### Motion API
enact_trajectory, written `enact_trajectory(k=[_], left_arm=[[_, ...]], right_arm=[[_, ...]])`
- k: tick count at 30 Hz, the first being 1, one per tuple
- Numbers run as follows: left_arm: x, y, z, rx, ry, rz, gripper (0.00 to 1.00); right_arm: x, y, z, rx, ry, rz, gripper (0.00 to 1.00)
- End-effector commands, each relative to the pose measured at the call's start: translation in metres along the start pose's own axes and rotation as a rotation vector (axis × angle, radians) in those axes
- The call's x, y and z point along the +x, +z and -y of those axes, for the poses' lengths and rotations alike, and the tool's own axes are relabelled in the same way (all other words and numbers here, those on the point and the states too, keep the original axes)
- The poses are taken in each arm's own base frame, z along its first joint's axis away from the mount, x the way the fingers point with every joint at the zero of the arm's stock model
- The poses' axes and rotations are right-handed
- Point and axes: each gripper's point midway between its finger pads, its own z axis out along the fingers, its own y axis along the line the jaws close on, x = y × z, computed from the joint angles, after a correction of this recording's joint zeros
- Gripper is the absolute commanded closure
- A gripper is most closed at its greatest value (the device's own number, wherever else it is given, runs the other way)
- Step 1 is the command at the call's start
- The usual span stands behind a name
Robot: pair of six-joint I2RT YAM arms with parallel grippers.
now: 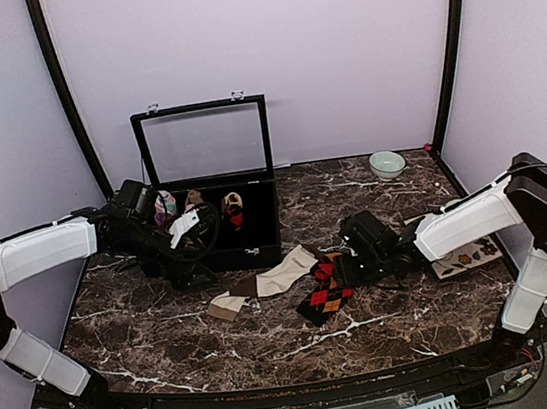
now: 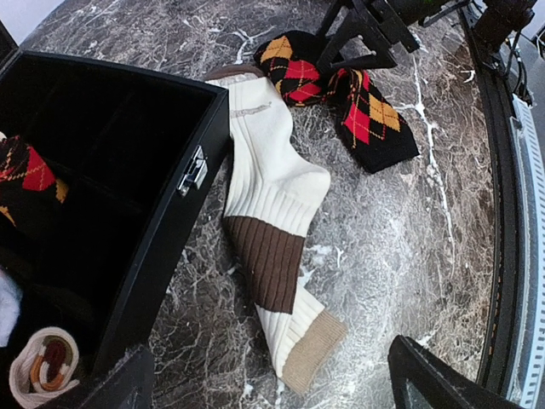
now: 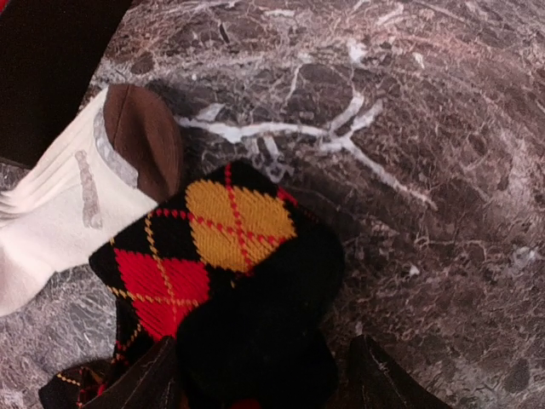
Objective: Roll the socks
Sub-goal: Adjust the sock at the center of the board.
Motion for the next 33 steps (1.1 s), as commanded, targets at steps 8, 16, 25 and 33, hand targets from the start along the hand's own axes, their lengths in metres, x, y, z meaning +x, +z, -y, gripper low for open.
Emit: enact_trajectory(k=[8,16,25,33], left_arm=[[0.02,-0.005,0.011,-0.022,0.022,-0.032,0.01],[0.02,-0.011,0.011,-0.043,0.03,-0.045,0.01],[0.034,-0.009,0.015,-0.022,0.01,-0.105,0.01],[0.037,-0.009,0.012,-0.042,0.016,-0.118,0.02]], right_arm=[[-0.05,-0.002,-0.013,0.013,0.002,0.053,0.36],[-0.04,0.011,0.002,0.097,-0.01,-0.023,0.49],[-0.024,0.007,0.005,0.058,0.004,-0.046,0.68],[-0.072,-0.017,-0.015,-0.01,0.023,0.043,1.0]])
